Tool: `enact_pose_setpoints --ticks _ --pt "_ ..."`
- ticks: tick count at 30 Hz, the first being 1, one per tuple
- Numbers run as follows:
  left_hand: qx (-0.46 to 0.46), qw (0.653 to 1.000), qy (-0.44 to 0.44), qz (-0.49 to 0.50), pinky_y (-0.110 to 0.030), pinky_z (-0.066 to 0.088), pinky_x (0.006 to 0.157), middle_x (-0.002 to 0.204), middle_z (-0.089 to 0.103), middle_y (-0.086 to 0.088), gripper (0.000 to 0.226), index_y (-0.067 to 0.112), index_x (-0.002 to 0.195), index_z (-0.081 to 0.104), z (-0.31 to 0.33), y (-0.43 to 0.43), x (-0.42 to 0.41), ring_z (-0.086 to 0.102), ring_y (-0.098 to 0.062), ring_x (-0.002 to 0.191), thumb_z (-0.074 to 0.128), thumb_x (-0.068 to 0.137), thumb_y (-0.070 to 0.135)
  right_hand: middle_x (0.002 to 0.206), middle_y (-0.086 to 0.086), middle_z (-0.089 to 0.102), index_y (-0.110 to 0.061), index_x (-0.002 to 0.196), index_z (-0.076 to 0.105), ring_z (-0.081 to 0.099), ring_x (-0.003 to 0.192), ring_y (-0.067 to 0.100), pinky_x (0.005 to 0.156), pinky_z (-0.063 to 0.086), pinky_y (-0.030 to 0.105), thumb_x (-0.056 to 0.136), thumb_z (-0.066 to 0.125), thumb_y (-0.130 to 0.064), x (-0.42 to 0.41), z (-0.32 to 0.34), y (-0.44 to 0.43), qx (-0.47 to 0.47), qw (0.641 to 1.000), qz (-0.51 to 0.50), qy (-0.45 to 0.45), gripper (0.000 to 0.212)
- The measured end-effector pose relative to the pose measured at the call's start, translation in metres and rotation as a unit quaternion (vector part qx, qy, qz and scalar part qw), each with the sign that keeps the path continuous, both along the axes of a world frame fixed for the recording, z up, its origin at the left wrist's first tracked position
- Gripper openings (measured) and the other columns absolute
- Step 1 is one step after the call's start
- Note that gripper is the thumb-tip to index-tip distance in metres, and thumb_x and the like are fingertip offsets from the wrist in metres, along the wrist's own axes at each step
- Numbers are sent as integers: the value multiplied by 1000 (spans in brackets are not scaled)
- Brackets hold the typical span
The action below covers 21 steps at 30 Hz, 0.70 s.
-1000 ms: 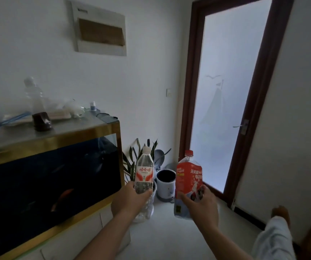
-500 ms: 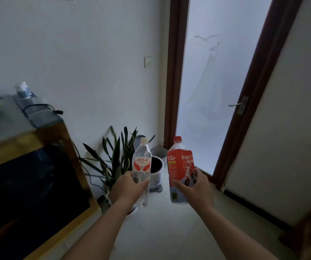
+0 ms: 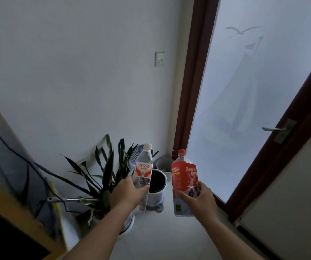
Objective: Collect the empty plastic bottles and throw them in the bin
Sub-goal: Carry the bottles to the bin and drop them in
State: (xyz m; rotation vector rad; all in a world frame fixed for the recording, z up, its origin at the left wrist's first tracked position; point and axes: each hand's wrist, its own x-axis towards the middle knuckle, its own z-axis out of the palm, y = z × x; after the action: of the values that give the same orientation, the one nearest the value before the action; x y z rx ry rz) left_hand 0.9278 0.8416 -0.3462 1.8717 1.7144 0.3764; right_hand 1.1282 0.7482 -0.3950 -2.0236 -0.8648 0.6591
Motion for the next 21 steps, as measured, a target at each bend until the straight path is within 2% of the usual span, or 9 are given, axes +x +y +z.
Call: enact_pose_setpoints --ticks 2,8,13,17,19,21 --pt "-8 1000 4 4 -27 44 66 107 66 4 55 23 115 59 -9 30 17 62 -15 90 63 76 62 117 -1 59 -28 123 50 62 100 18 82 57 45 46 72 -75 14 -11 32 -6 1000 10 2 93" --pt "-72 997 -14 11 -31 56 75 94 69 8 47 29 105 60 -46 134 58 67 -15 82 63 73 64 117 0 56 -23 128 47 58 103 17 85 55 42 55 78 -63 45 -33 140 -45 999 28 -11 88" --pt "-146 989 3 22 -31 54 78 100 71 4 49 26 106 63 -90 195 75 67 -18 90 63 73 63 114 -3 59 -27 124 50 59 101 15 85 55 44 43 73 -72 64 -69 213 -96 995 36 3 96" --pt "-191 981 15 40 -29 52 74 101 70 3 53 24 104 64 -133 241 93 66 -19 90 61 71 66 114 -1 53 -22 128 47 56 105 18 87 54 44 58 80 -55 80 -103 262 -141 989 44 1 84" --pt "-224 973 9 48 -30 53 76 99 70 4 55 26 102 64 -155 253 101 65 -17 88 61 68 69 110 -1 52 -20 128 47 57 103 18 87 54 44 61 81 -52 89 -123 277 -164 985 50 0 82" --pt "-260 965 3 43 -33 55 79 97 70 7 59 29 101 66 -183 266 114 66 -16 85 60 63 74 116 1 54 -19 131 45 58 102 17 85 55 43 62 81 -51 100 -147 294 -188 980 61 -2 84"
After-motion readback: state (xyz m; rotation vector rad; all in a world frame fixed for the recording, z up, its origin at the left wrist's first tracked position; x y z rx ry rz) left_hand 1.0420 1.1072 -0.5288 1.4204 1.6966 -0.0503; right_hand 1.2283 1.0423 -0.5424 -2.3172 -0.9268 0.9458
